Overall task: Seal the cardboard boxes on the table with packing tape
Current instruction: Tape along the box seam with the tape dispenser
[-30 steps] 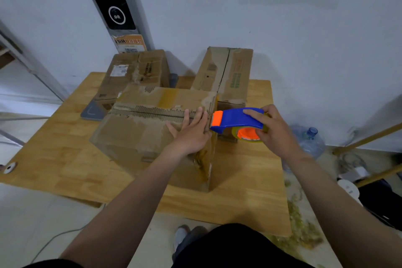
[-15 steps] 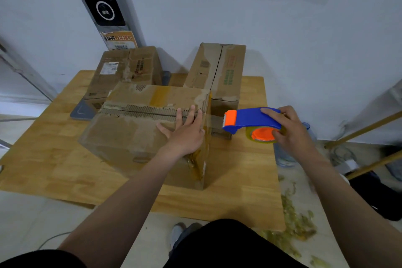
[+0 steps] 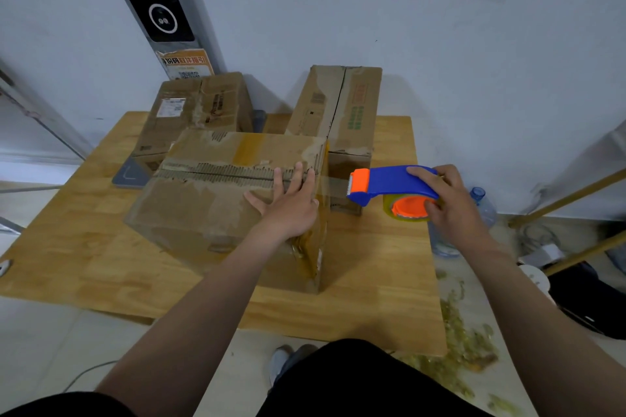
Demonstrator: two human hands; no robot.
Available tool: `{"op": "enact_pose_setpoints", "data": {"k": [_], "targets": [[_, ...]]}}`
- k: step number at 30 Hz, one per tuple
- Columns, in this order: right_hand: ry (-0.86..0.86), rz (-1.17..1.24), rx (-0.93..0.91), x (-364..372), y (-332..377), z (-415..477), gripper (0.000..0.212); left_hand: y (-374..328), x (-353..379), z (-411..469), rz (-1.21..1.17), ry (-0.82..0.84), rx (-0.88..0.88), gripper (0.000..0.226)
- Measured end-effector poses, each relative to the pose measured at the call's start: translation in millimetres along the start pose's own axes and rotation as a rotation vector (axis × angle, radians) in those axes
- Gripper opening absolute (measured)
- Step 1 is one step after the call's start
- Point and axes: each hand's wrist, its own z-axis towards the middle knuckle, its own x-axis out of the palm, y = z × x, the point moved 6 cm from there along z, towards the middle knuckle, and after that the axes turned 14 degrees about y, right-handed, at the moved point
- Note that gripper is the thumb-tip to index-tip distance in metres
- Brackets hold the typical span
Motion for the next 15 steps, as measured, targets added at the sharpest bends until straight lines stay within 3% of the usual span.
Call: {"op": "enact_pose_setpoints", "data": {"k": [4,10,15], "targets": [[0.01,-0.034,-0.014,2,6,0,0.079,-5,0,-4,-0.006,0.001,0.017,0.064],[0.129,-0.046,0.08,7,20,19,0.08,-16,-4,-7,0.007,0.091,0.038,0.097],[0.209,-0.126,0.136,9,40,34,0.078,-19,-7,-8,0.046,0.154,0.022,0.087]]}}
